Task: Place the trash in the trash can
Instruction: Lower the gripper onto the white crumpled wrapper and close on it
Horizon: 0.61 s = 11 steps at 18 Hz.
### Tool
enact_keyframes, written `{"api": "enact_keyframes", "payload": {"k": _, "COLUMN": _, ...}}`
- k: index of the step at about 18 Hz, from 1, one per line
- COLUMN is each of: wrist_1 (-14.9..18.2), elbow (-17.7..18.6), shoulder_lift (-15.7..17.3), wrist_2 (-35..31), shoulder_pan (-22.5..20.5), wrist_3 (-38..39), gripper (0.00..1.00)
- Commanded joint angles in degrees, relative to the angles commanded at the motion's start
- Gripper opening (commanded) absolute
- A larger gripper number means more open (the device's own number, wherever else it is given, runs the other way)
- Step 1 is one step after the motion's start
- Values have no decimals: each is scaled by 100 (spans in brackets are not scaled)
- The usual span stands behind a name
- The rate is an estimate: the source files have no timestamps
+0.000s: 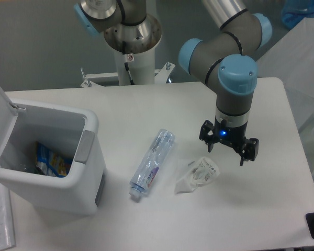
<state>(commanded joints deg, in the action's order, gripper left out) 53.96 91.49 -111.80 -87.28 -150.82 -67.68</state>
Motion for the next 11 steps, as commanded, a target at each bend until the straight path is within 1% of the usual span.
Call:
{"api": "enact_keyframes", "payload": {"k": 4, "wrist_1": -9, "elbow": 44, "shoulder_lift": 0, "wrist_2": 9, "shoulder_pan": 79, "wrist_3": 35, "gripper": 100}}
{"api": "enact_keyframes", "payload": {"k": 6, "wrist_1": -70, "elbow": 88, "shoulder_lift": 0, "wrist_2": 9, "shoulder_pan": 167, "wrist_3": 140, "gripper": 100}}
{"api": "enact_keyframes", "payload": {"k": 9, "wrist_1": -316, "elbow": 132, "shoulder_lift": -105, "wrist_2": 0, "shoulder_pan": 281, "wrist_3": 289, "gripper": 100}}
{"api": "enact_keyframes", "payload": {"k": 11, "wrist_1": -517, "elbow": 184, "shoulder_lift": -184, "wrist_2": 0, "shoulder_pan": 343, "wrist_3": 578, "gripper": 100}}
